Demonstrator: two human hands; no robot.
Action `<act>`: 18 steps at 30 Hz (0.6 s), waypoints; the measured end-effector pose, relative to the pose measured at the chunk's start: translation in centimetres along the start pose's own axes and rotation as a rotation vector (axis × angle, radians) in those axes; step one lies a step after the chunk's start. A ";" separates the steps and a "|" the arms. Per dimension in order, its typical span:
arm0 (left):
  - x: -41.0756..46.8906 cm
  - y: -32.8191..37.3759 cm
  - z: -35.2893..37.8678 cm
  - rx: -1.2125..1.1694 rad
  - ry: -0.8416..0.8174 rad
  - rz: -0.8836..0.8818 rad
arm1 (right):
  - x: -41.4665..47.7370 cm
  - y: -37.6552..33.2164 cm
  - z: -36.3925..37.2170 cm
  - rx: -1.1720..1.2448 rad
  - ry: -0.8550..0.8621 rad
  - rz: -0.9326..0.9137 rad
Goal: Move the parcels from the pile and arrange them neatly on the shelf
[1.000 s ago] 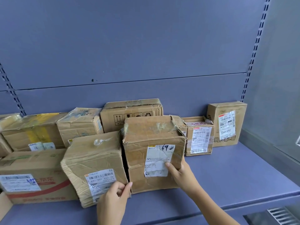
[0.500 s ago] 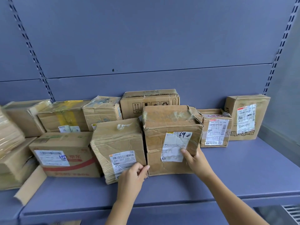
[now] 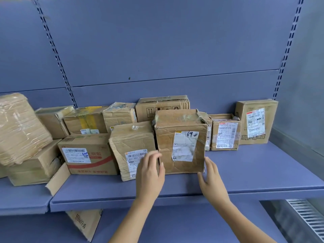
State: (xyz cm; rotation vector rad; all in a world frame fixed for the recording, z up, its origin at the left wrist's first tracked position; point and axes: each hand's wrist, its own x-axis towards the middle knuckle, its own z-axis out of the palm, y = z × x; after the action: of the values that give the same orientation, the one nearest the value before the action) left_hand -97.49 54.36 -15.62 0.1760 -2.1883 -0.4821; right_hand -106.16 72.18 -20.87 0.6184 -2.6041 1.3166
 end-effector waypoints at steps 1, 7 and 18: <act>1.3 0.6 -0.6 0.028 0.065 0.059 | -0.3 -0.4 -0.1 -0.053 -0.003 0.014; 7.6 2.0 -2.6 0.344 -0.011 0.402 | -1.7 -0.9 1.4 -0.470 -0.024 -0.147; 7.4 -1.6 -1.3 0.573 -0.148 0.503 | -1.6 0.0 3.0 -0.711 -0.230 -0.085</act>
State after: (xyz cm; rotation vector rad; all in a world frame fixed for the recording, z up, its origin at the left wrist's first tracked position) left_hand -101.16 50.39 -10.12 -0.1109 -2.3539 0.4303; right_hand -104.60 70.22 -23.16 0.7549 -2.9027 0.2432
